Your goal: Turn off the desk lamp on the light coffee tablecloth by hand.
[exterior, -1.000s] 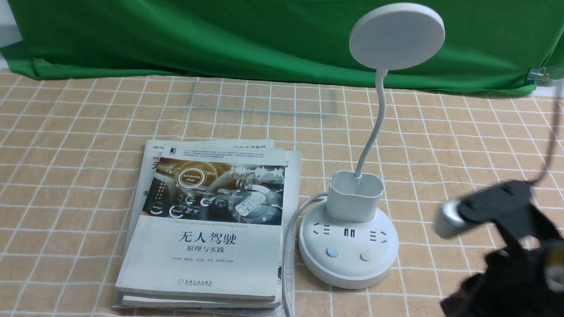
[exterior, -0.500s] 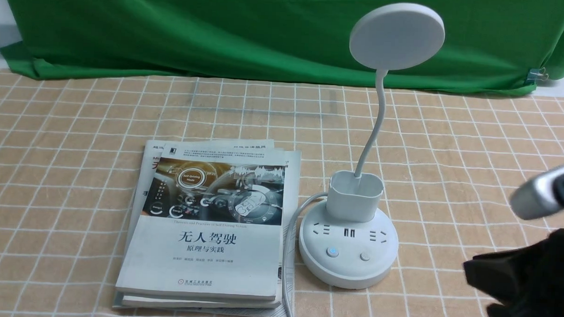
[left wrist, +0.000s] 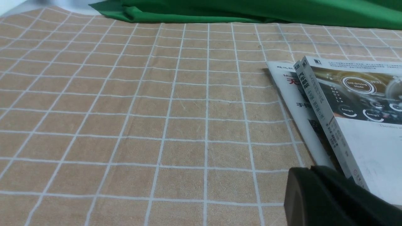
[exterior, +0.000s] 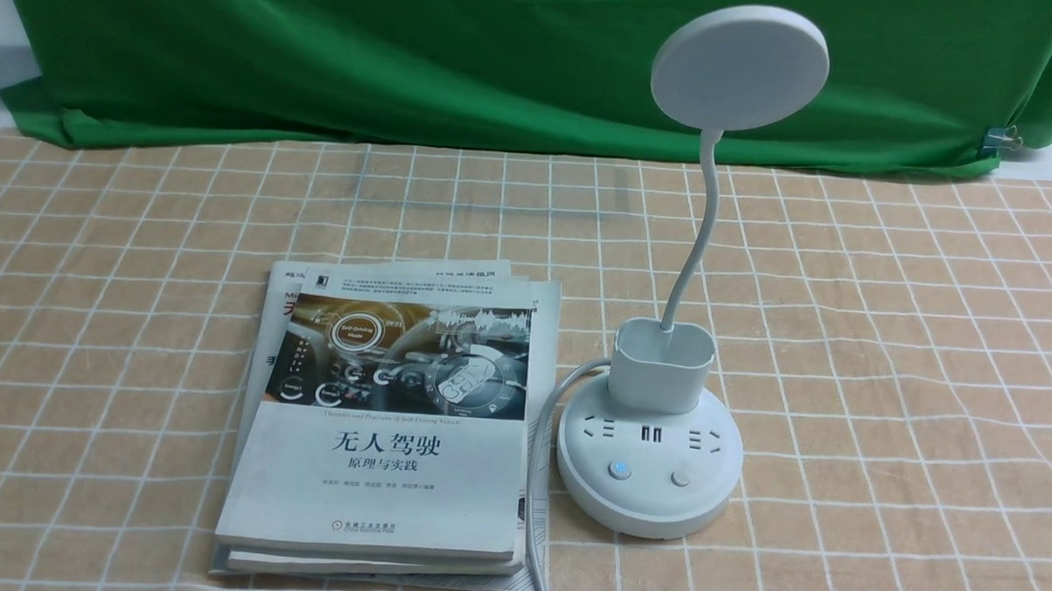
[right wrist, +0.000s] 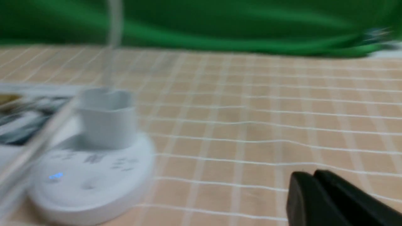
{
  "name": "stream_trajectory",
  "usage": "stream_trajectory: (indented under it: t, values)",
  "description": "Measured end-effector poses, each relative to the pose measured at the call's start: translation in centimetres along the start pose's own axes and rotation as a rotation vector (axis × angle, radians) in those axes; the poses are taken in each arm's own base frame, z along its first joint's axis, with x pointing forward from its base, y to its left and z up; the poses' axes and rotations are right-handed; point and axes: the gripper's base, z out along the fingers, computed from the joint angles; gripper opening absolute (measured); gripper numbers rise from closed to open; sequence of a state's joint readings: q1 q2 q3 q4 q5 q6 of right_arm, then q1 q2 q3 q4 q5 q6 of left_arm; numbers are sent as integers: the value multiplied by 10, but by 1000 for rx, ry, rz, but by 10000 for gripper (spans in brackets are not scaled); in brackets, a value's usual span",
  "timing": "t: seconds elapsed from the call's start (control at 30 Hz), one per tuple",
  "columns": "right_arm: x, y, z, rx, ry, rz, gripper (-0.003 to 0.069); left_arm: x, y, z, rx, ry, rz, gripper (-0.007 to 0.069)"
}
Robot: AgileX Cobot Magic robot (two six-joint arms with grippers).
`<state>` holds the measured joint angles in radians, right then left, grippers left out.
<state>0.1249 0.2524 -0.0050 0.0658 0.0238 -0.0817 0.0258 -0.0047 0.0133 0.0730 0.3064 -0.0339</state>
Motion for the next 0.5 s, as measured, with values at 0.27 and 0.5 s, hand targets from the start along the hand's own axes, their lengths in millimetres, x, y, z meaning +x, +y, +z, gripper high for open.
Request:
stream_trajectory:
  t: [0.27,0.5]
  values:
    - [6,-2,-20,46,-63,-20,35,0,0,0,0,1,0,4]
    - [11,-1,-19,26,-11,-64,35,0,0,0,0,1,0,4]
